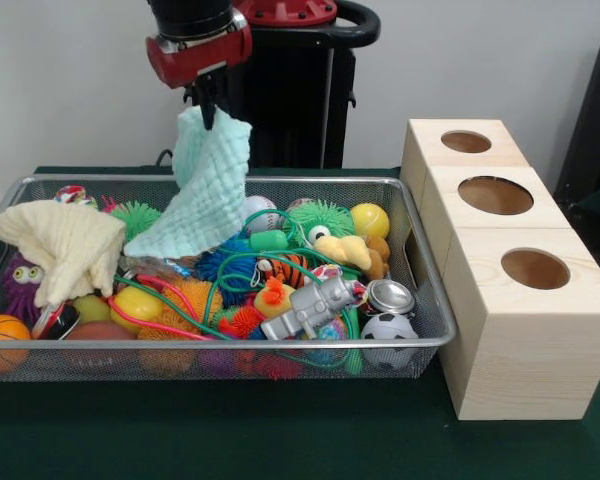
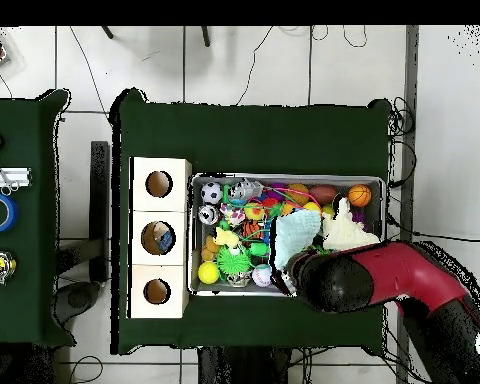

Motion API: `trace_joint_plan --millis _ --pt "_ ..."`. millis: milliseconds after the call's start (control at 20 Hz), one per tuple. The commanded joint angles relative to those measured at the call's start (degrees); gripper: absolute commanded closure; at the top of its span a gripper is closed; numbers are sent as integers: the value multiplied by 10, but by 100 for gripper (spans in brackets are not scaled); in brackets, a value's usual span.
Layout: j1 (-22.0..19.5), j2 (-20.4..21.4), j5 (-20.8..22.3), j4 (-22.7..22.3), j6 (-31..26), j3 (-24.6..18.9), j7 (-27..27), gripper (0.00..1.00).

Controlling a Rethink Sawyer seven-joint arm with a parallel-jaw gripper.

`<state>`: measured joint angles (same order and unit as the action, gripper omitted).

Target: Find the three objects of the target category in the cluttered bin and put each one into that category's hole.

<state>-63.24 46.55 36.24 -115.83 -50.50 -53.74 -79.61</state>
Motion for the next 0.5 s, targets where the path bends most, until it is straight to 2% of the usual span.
trace_joint_plan --millis 50,250,500 --pt "4 -54 11 71 -24 -13 131 0" --pt "1 -61 14 75 -7 -22 136 0" --pt "20 -72 0 100 -38 -9 115 0"
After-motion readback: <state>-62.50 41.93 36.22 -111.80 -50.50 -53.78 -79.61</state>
